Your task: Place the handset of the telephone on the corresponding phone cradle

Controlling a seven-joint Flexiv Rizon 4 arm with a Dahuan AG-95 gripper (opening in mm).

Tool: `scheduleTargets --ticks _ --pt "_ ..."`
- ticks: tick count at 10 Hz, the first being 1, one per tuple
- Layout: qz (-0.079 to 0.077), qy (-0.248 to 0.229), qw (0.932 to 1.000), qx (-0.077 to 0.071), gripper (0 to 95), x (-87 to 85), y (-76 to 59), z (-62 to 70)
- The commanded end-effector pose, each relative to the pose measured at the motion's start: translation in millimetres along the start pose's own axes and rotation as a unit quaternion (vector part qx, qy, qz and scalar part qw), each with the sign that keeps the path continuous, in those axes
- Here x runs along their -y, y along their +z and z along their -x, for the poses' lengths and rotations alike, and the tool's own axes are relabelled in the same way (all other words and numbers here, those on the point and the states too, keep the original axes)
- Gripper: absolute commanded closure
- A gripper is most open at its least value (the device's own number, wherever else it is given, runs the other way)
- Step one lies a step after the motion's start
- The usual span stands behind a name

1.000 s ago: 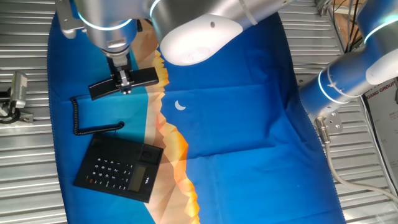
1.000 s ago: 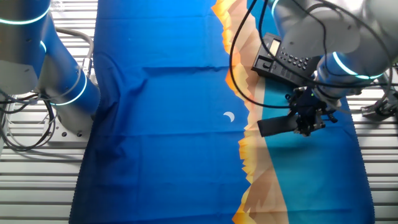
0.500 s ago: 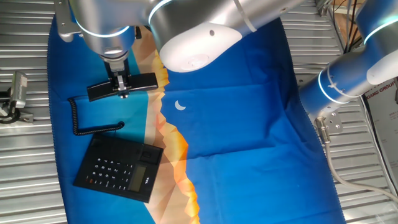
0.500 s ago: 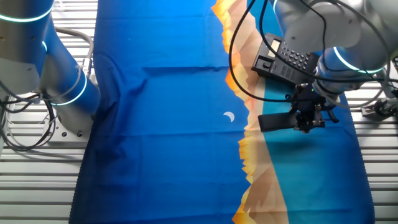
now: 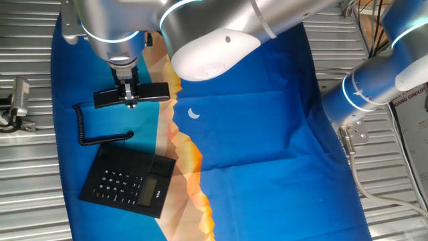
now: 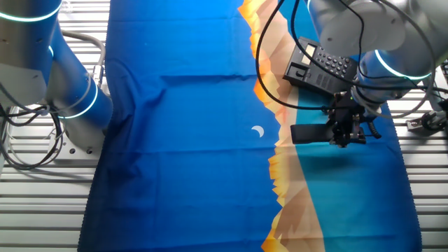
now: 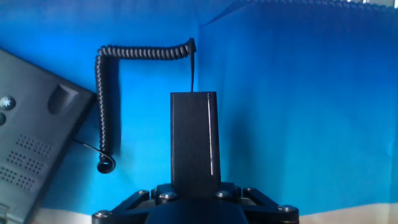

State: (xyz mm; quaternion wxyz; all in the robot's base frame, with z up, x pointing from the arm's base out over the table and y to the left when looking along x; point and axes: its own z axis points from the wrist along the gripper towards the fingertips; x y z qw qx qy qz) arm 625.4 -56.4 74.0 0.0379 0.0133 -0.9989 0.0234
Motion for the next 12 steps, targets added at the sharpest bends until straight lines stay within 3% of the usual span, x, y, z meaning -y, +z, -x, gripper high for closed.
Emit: scheduleTargets --ticks 1,6,12 --pt "-0.001 0.008 1.0 0.002 95.0 -4.0 -0.9 -0.2" --pt "0.003 0.031 0.9995 0.003 95.0 -18.1 -5.0 -2.7" --pt "-0.004 0.054 0.9985 0.006 95.0 -34.4 -5.8 -5.7"
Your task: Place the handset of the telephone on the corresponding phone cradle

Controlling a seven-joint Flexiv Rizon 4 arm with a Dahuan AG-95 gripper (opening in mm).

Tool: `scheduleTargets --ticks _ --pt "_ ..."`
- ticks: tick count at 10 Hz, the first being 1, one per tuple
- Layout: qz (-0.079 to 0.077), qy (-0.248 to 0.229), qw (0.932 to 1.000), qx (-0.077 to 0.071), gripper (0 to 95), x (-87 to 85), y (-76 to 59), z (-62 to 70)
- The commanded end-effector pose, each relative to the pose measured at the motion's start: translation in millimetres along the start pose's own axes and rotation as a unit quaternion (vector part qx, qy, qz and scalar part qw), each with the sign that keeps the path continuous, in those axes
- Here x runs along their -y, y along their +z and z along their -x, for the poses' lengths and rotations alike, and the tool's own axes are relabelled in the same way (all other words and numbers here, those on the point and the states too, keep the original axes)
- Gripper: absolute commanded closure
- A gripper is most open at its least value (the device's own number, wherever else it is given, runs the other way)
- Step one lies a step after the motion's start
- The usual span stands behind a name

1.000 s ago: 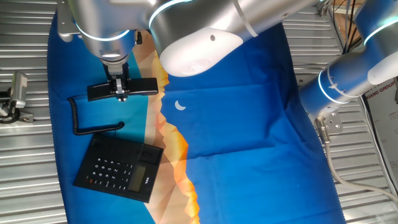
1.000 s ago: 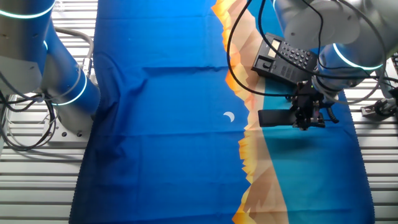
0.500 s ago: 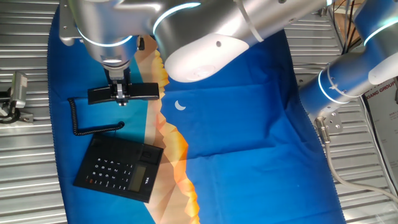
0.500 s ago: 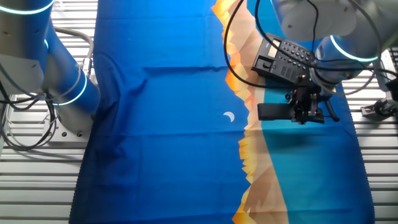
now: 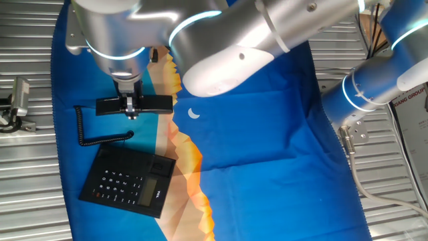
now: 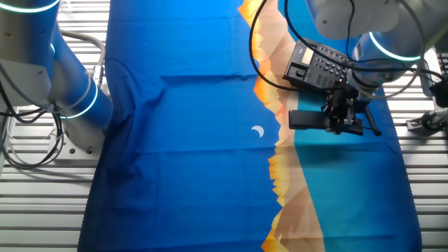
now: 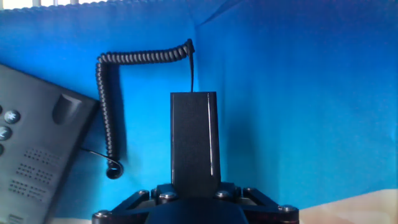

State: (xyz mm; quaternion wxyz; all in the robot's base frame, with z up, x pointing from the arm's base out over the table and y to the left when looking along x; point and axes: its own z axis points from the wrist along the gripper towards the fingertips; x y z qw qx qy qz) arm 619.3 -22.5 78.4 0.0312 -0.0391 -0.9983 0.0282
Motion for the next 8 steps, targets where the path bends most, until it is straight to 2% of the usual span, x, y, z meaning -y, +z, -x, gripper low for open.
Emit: scheduleTargets --ticks 1,5,8 --pt "0.0 0.008 1.0 0.002 95.0 -3.9 0.3 -0.9" --pt "-0.001 0.034 0.9994 0.008 95.0 -13.4 3.9 -1.8" --pt "0.009 0.055 0.9983 0.017 95.0 -19.3 3.4 -2.6"
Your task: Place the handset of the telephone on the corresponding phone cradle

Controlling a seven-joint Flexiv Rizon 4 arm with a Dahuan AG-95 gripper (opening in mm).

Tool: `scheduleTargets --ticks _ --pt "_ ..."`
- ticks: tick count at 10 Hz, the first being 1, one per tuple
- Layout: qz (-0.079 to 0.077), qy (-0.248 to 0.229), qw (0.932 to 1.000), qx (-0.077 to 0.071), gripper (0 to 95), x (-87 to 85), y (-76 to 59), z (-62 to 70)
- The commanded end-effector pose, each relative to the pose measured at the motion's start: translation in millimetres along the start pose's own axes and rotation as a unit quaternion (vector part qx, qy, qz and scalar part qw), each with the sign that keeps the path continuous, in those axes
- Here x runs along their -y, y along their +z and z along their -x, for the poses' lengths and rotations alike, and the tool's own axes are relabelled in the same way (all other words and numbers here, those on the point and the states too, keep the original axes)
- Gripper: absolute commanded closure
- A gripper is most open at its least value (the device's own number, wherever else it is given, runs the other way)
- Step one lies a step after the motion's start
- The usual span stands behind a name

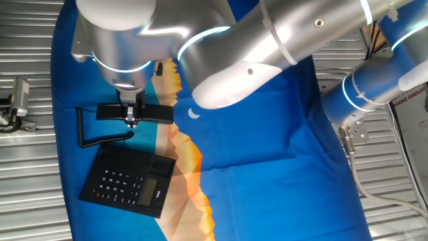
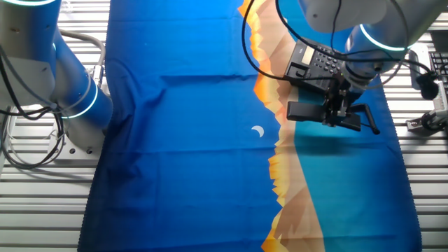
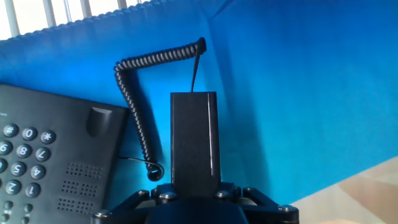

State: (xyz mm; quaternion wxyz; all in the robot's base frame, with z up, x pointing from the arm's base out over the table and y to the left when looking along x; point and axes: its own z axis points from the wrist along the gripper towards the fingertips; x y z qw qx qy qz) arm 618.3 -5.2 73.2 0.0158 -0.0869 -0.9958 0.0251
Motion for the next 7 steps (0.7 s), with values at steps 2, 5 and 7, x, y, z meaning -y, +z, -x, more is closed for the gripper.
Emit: scheduleTargets --ticks 2,5,7 --pt "0.008 0.016 0.9998 0.002 95.0 -5.8 -5.3 0.4" --pt "0.017 0.032 0.9993 0.0 95.0 -11.8 -10.9 2.3" --pt "0.023 0.041 0.9989 -0.003 95.0 -20.9 -17.2 5.8"
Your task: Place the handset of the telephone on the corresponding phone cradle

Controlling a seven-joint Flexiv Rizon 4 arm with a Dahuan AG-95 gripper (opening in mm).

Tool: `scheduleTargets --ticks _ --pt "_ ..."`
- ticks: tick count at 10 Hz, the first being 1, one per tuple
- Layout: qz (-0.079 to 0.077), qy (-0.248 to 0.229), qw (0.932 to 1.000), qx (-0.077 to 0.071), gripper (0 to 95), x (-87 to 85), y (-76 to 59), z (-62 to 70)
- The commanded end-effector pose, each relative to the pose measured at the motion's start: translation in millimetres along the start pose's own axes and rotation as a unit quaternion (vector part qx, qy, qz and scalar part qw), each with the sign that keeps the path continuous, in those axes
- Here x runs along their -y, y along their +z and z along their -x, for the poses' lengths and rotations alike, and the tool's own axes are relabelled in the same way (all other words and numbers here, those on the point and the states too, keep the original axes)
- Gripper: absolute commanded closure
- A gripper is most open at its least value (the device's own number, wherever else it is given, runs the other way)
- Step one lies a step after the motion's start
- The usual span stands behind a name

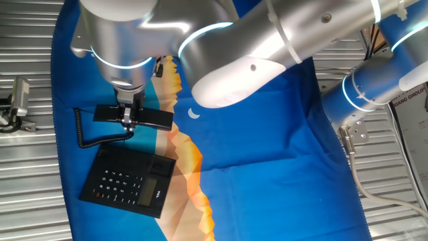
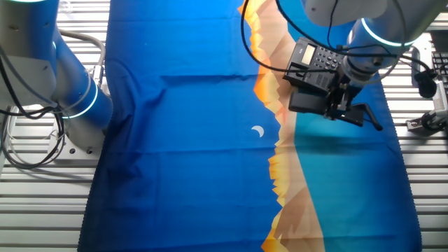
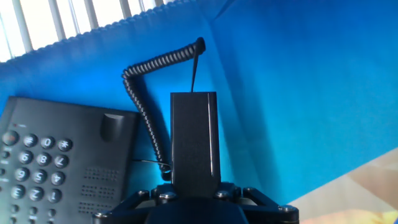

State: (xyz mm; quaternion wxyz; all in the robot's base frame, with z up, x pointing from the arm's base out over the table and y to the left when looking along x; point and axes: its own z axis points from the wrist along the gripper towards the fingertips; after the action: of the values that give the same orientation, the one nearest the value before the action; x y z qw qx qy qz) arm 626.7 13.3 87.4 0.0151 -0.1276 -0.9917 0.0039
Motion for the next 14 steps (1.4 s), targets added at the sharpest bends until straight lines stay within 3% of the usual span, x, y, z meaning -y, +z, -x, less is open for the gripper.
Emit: scheduleTargets --ticks 1,14 --pt "0.0 0.001 1.0 -0.001 95.0 -4.2 -2.1 0.6" --pt "0.001 0.001 1.0 0.006 95.0 -11.6 -2.2 -2.9"
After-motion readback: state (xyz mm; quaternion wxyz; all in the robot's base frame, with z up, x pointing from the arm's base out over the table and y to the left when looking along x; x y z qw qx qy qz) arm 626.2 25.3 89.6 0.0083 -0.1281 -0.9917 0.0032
